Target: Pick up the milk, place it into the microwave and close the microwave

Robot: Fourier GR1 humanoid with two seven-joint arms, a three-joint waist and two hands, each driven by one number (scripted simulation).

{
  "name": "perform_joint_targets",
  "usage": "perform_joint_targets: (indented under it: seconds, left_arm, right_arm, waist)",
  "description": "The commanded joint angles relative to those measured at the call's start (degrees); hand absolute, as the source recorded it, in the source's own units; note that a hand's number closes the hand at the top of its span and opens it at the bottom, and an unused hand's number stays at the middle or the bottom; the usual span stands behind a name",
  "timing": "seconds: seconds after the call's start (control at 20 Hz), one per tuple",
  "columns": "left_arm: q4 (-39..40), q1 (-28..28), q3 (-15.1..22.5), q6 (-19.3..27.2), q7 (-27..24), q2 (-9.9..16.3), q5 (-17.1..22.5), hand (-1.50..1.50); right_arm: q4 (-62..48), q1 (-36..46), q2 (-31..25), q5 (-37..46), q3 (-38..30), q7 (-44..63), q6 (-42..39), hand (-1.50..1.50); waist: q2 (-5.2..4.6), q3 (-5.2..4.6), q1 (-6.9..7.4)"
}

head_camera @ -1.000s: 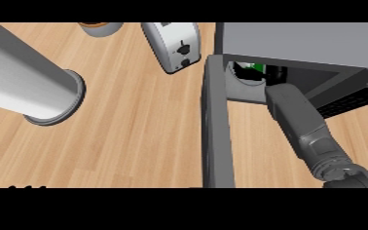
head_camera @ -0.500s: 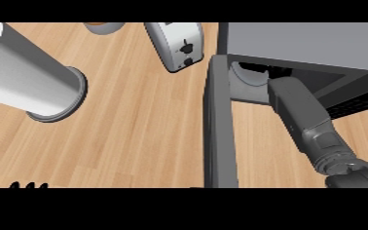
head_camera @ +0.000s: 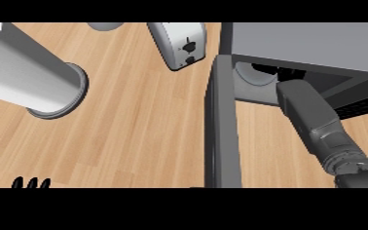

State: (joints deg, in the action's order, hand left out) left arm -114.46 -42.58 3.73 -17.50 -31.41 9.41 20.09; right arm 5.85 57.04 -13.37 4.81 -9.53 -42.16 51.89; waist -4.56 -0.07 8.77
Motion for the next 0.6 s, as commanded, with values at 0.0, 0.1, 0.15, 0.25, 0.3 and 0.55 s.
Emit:
perform_joint_targets:
  seconds: [0.0,0.1,0.15,0.25,0.3,0.55]
  left_arm:
    - [-0.2,0.9,-0.7,0.2,-0.5,0.1,-0.3,-1.50]
    - [0.9,1.7,-0.1,0.0,0.1,0.4,-1.1,-1.50]
    - [-0.3,1.6,-0.6,-0.2,0.3,0.9,-0.5,-1.50]
    - [-0.1,2.8,-0.3,0.2,0.2,0.7,-1.4,-1.50]
    - [0.5,3.1,0.1,0.0,0.3,0.5,-1.0,-1.50]
    - [2.1,4.3,0.8,0.7,0.9,-0.3,-1.5,-1.50]
  right_arm:
    - [-5.6,-5.6,-3.1,3.0,2.0,8.7,12.8,-1.50]
    - [-5.7,-5.2,-2.3,6.1,5.2,11.8,15.3,-1.50]
    - [-5.7,-4.8,-3.8,7.3,6.3,13.6,15.3,-1.50]
    - [-5.7,-4.3,-3.0,9.0,7.9,18.2,16.5,-1.50]
    - [-5.8,-5.3,-1.8,10.0,8.8,20.0,17.6,-1.50]
    - [-4.9,2.3,3.1,12.3,11.4,11.0,1.0,-1.50]
  waist:
    - [-1.49,-0.62,0.14]
    - [-1.09,-0.32,1.43]
    - [-1.02,-0.21,1.98]
    - [-0.91,-0.19,2.40]
    - [-0.76,-0.18,2.21]
    - [0.28,0.43,1.99]
